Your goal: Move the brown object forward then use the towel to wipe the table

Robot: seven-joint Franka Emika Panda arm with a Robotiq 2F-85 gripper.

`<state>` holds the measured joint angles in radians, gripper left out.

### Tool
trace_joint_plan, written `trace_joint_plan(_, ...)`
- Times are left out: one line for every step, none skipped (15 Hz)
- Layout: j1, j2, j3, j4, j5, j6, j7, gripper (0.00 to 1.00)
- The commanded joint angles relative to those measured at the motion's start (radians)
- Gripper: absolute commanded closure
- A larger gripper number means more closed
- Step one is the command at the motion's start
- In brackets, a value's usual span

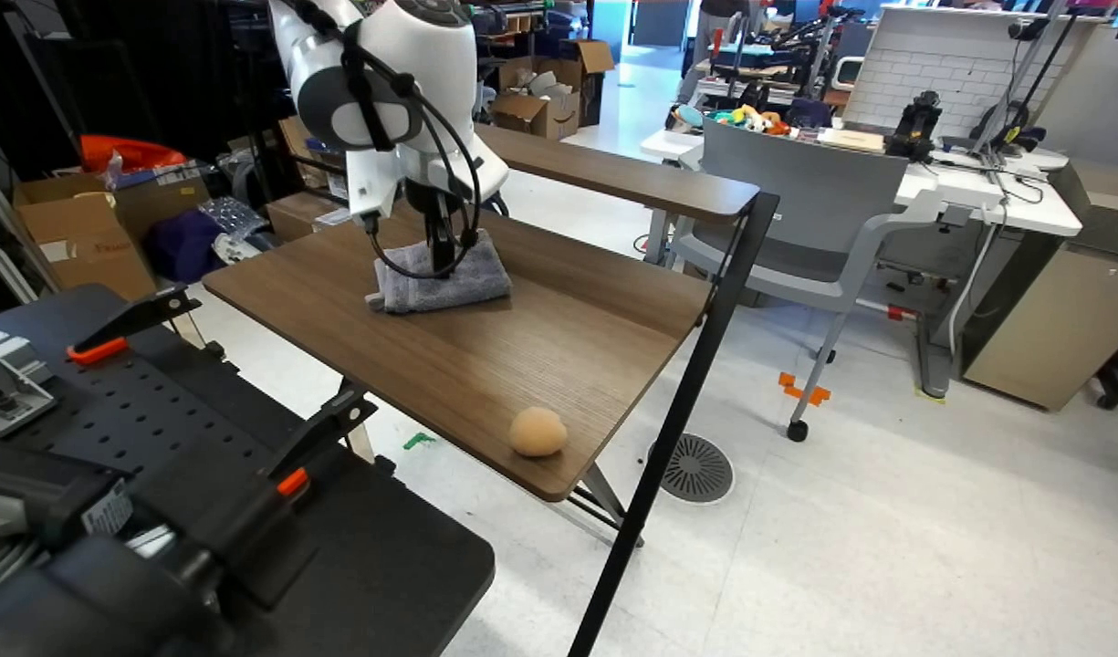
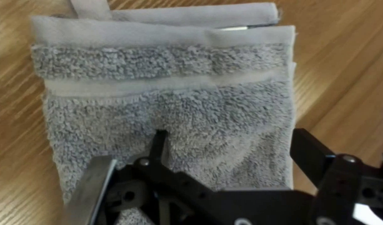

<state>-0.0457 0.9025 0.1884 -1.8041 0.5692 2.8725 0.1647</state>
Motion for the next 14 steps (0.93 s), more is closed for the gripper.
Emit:
trace_joint_plan(0.066,0.048,-0.083,0.029,-0.097,0.023,0.056,0.00)
trace_joint_plan(0.098,0.044,-0.131,0.021,-0.139,0.004,0.091,0.00)
trace_joint_plan(0.029,0.033,-0.050,0.007,-0.112,0.011,0.055,0.00)
trace_joint_plan(0.050,0.036,-0.079,0.007,-0.135,0.011,0.075,0.00)
trace_joint_plan(0.063,0.036,-0.095,0.007,-0.142,0.011,0.084,0.00)
trace_joint_plan(0.070,0.036,-0.101,0.008,-0.144,0.011,0.086,0.00)
trace_joint_plan(0.073,0.036,-0.103,0.008,-0.144,0.011,0.087,0.00)
trace_joint_plan(0.082,0.036,-0.126,0.013,-0.150,-0.002,0.104,0.00)
trace_joint_plan(0.070,0.044,-0.125,0.025,-0.150,-0.013,0.101,0.00)
trace_joint_plan(0.046,0.065,-0.114,0.048,-0.139,-0.013,0.099,0.00)
trace_joint_plan(0.025,0.086,-0.107,0.066,-0.134,-0.026,0.098,0.00)
trace_joint_plan(0.014,0.112,-0.114,0.086,-0.129,-0.027,0.109,0.00)
trace_joint_plan(0.001,0.141,-0.124,0.109,-0.124,-0.038,0.126,0.00)
trace_joint_plan(-0.013,0.171,-0.134,0.136,-0.120,-0.033,0.142,0.00)
